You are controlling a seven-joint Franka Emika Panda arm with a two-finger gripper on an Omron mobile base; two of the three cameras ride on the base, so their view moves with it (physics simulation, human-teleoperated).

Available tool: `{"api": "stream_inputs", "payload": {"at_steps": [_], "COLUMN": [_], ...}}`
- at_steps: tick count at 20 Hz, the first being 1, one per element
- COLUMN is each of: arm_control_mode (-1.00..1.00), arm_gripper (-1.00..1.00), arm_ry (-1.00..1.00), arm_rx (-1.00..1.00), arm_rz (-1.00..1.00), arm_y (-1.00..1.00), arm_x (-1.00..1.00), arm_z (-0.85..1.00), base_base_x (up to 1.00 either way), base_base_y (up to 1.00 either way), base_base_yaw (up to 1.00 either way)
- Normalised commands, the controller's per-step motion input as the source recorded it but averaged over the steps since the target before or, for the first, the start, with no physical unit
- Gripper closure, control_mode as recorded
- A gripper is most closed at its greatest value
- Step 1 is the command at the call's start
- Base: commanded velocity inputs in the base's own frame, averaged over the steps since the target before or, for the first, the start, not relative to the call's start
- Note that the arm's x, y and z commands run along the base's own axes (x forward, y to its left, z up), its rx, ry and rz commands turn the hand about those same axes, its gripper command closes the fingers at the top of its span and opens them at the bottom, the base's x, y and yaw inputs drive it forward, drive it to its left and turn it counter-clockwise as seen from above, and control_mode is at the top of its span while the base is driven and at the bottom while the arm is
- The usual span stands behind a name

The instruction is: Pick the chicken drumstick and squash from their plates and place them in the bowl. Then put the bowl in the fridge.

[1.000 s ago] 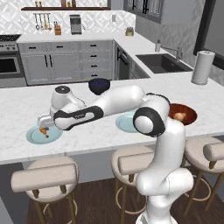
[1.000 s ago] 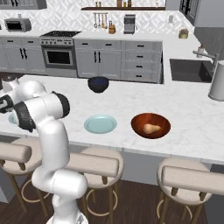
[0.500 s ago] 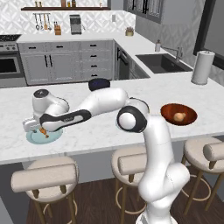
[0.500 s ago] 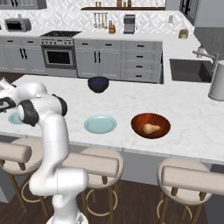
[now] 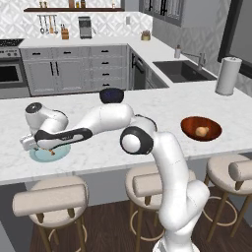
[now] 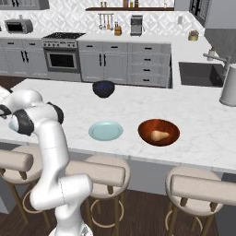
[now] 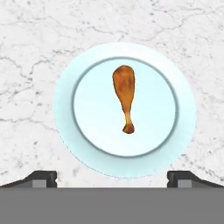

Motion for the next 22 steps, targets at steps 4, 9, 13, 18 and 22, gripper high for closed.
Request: {"api": "stream_inputs", "payload": {"at_steps": [4, 9, 13, 18, 22], "arm_control_mode": [-1.00, -1.00, -1.00, -1.00, -1.00], "arm_gripper": [-1.00, -1.00, -1.00, -1.00, -1.00], "arm_ry": [-0.05, -0.03, 0.00, 0.00, 0.00], "arm_rx": [0.00, 0.00, 0.00, 0.00, 0.00], "arm_rz": [0.00, 0.02, 0.00, 0.00, 0.00], "arm_y": [-0.24, -0.10, 0.20, 0.04, 0.38], "arm_x": [0.34, 0.36, 0.73, 0.52, 0.19], "arm_z": [-0.29, -0.38, -0.20, -0.18, -0.15], "base_base_x": [0.00, 0.00, 0.00, 0.00, 0.00], "base_base_y": [0.00, 0.00, 0.00, 0.00, 0.00], "base_base_yaw": [0.00, 0.00, 0.00, 0.00, 0.00]}}
